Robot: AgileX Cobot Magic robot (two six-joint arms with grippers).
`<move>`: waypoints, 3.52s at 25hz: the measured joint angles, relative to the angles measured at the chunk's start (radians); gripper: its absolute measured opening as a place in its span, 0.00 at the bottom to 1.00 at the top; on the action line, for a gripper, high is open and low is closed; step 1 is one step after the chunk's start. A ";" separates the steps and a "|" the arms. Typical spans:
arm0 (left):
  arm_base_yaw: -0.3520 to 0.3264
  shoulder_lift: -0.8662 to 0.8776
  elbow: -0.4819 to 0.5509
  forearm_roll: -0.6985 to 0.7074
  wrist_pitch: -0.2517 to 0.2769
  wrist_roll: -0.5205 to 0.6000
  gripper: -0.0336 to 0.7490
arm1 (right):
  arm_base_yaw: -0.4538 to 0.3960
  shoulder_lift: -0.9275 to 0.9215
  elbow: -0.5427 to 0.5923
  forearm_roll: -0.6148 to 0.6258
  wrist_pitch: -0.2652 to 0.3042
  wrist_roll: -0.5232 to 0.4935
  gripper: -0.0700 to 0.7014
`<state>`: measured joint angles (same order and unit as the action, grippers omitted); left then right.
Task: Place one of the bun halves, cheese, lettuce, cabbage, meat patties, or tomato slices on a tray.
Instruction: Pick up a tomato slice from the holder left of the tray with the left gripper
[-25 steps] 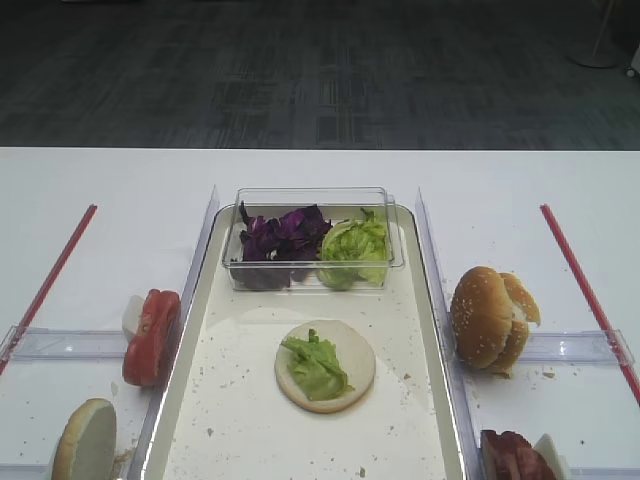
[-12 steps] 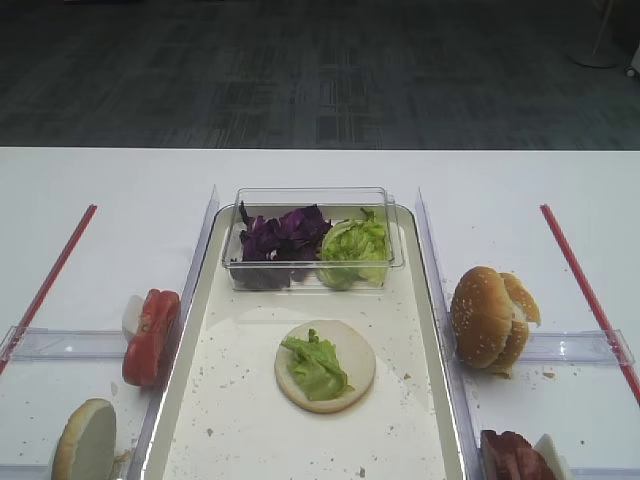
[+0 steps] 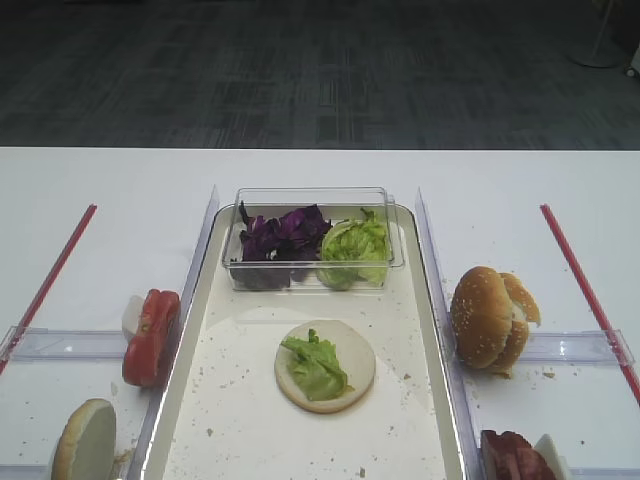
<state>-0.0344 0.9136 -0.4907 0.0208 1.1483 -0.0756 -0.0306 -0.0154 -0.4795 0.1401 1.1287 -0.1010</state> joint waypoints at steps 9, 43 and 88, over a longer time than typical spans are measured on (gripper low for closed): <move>0.000 0.024 0.000 0.025 -0.007 -0.023 0.83 | 0.000 0.000 0.000 0.000 0.000 0.000 0.97; -0.025 0.740 -0.621 0.031 -0.070 -0.047 0.83 | 0.000 0.000 0.000 0.000 0.000 0.000 0.97; -0.460 0.866 -0.737 -0.003 -0.055 -0.352 0.48 | 0.000 0.000 0.000 0.000 0.000 0.000 0.97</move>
<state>-0.4948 1.7796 -1.2277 0.0176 1.0936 -0.4275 -0.0306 -0.0154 -0.4795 0.1401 1.1287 -0.1010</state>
